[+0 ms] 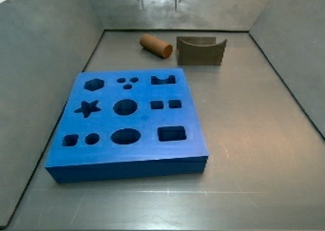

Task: Pick up the round object. Move up. Place the round object on the fixture. Regrasp the round object. Move to above the board. Insert the round object.
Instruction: Pick up the round object.

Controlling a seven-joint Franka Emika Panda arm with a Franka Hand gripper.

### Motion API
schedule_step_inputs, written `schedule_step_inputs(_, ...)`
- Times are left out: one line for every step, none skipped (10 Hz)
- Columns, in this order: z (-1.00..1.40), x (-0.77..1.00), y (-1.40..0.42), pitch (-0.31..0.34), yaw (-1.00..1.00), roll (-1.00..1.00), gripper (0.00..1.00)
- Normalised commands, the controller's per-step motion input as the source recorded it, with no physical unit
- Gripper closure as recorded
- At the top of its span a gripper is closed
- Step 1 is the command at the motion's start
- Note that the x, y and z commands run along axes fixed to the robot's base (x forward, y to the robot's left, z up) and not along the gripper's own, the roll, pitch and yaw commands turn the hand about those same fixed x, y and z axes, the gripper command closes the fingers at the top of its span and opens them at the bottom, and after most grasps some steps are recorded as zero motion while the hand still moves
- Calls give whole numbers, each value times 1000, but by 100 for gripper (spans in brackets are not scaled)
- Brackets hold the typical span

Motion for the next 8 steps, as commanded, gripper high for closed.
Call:
schedule_step_inputs(-174,0,-129,-129,297,0,0)
schedule_step_inputs(-429,117,46,-111,891,0,0)
schedule_step_inputs(-480,0,0,-43,1000,-37,0)
schedule_step_inputs(-483,0,0,-40,1000,-34,0)
schedule_step_inputs(-477,0,0,-91,1000,-91,0)
schedule_step_inputs(-471,0,0,-146,1000,-129,0)
schedule_step_inputs(-434,0,0,-243,1000,-189,0)
schedule_step_inputs(-254,0,0,-331,689,-3,0)
